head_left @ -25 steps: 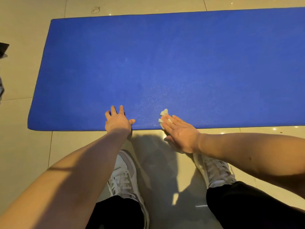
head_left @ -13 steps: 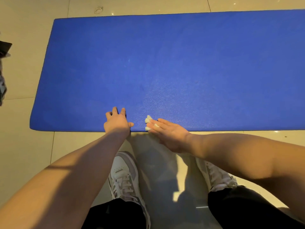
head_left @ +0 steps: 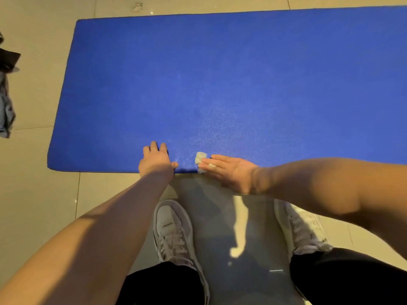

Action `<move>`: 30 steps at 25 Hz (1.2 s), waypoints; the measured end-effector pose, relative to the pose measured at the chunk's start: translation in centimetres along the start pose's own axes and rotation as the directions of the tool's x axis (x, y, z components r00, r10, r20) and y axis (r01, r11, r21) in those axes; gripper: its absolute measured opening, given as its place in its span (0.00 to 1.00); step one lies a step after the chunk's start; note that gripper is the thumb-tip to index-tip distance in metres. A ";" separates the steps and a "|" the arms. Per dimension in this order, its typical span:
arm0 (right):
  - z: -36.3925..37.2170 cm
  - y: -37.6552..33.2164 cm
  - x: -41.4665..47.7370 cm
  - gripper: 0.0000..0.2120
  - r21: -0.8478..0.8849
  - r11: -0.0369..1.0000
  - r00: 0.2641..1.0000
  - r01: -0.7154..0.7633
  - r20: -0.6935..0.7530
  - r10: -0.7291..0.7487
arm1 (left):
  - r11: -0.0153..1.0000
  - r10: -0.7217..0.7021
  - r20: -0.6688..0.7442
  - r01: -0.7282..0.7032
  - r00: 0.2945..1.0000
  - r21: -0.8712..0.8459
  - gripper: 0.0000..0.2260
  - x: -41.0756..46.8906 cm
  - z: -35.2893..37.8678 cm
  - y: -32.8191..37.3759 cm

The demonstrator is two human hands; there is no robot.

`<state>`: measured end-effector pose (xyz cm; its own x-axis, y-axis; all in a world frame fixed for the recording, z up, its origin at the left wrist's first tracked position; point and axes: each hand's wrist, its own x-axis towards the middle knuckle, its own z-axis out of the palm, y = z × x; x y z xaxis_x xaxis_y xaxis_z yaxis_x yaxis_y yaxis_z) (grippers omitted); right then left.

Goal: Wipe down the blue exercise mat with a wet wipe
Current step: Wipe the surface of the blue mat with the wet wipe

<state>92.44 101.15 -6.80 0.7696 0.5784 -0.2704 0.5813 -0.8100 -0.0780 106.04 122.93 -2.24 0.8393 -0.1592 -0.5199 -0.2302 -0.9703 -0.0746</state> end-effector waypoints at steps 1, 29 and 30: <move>-0.5 -0.5 1.7 0.34 -0.036 0.999 0.999 0.028 0.035 -0.027 | 0.999 -0.025 0.003 0.025 1.000 -0.019 0.26 -0.1 0.0 -0.4; -10.4 1.7 -0.7 0.08 0.950 -0.158 0.533 -0.271 0.285 0.797 | 0.959 0.210 0.018 -0.202 0.978 -0.197 0.19 -2.4 -4.8 6.3; -11.3 1.7 -0.7 0.09 0.948 -0.227 0.532 -0.224 0.314 0.787 | 0.919 0.199 0.025 -0.178 0.980 -0.351 0.19 -2.6 -5.3 6.5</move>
<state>95.91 100.49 4.12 0.7835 -0.3602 -0.5064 -0.5547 -0.0380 -0.8312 104.96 116.08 3.16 0.7638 -0.3448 -0.5457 -0.1880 -0.9275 0.3231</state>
